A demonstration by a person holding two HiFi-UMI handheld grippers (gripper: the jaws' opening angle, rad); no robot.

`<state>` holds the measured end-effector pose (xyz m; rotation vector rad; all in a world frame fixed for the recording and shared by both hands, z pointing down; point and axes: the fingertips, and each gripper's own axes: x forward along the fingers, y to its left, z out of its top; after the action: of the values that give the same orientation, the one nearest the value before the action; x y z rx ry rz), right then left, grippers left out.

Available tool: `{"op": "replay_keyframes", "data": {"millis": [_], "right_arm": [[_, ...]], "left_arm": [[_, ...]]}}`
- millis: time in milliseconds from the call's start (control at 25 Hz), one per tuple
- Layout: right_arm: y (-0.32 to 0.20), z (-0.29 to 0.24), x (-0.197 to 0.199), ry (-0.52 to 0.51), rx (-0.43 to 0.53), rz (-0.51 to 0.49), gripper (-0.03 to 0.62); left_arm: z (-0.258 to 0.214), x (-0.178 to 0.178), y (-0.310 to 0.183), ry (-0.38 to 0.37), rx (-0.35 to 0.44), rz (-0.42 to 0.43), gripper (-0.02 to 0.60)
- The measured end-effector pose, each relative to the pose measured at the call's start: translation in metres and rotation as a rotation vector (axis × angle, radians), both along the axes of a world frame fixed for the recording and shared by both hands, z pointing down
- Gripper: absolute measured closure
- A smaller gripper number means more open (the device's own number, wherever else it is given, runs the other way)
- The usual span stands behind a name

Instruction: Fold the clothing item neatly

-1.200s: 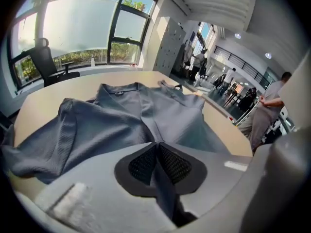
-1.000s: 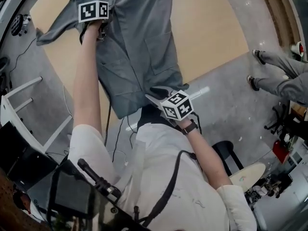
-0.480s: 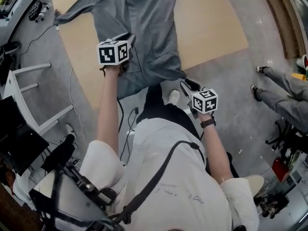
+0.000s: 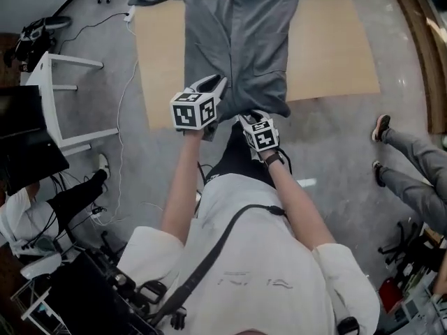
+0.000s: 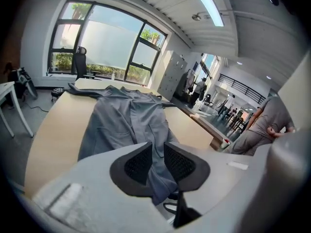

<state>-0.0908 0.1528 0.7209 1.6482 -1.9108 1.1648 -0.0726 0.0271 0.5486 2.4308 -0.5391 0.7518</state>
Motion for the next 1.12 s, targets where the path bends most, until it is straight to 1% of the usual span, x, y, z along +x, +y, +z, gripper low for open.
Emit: {"op": "replay_keyframes", "data": {"millis": [40, 120, 160, 240, 320, 440, 520, 600, 640, 680, 720, 800, 960, 1080, 1120], "right_arm": [[-0.003, 0.006, -0.001, 0.02, -0.015, 0.007, 0.472], [-0.005, 0.013, 0.002, 0.036, -0.034, 0.049, 0.549], [-0.004, 0.013, 0.003, 0.022, -0.038, 0.072, 0.57], [-0.003, 0.01, -0.002, -0.033, -0.036, 0.088, 0.586], [0.0, 0.004, -0.015, -0.071, -0.027, 0.062, 0.586], [0.003, -0.002, -0.036, -0.086, -0.005, 0.024, 0.588], [0.003, 0.001, -0.04, -0.08, -0.004, 0.01, 0.588], [0.005, 0.003, -0.04, -0.098, -0.019, -0.01, 0.585], [0.007, 0.0, -0.041, -0.121, -0.024, -0.019, 0.576], [0.008, -0.007, -0.04, -0.147, -0.017, -0.021, 0.522], [0.008, -0.018, -0.038, -0.171, 0.001, -0.014, 0.483], [0.007, -0.046, -0.028, -0.199, 0.066, 0.021, 0.484], [0.001, -0.114, 0.016, -0.203, 0.241, 0.108, 0.542], [-0.013, -0.161, 0.051, -0.162, 0.348, 0.155, 0.585], [-0.018, -0.174, 0.061, -0.146, 0.374, 0.166, 0.594]], "left_arm": [[-0.004, -0.009, 0.0, -0.002, 0.011, -0.012, 0.502], [-0.013, -0.025, 0.002, -0.001, 0.024, -0.029, 0.502], [-0.016, -0.031, 0.003, 0.002, 0.029, -0.037, 0.502], [-0.023, -0.041, 0.004, 0.012, 0.035, -0.055, 0.502], [-0.025, -0.049, 0.006, 0.023, 0.034, -0.072, 0.502], [-0.023, -0.056, 0.012, 0.026, 0.027, -0.081, 0.502], [-0.023, -0.059, 0.016, 0.025, 0.027, -0.081, 0.502], [-0.024, -0.062, 0.021, 0.026, 0.027, -0.082, 0.502], [-0.024, -0.064, 0.023, 0.024, 0.027, -0.082, 0.502], [-0.024, -0.067, 0.024, 0.022, 0.026, -0.083, 0.502], [-0.024, -0.069, 0.024, 0.021, 0.025, -0.084, 0.502], [-0.024, -0.07, 0.026, 0.025, 0.024, -0.084, 0.502], [-0.035, -0.06, 0.027, 0.057, 0.052, -0.061, 0.503], [-0.047, -0.051, 0.019, 0.076, 0.091, -0.053, 0.506], [-0.051, -0.048, 0.016, 0.082, 0.103, -0.055, 0.525]]}}
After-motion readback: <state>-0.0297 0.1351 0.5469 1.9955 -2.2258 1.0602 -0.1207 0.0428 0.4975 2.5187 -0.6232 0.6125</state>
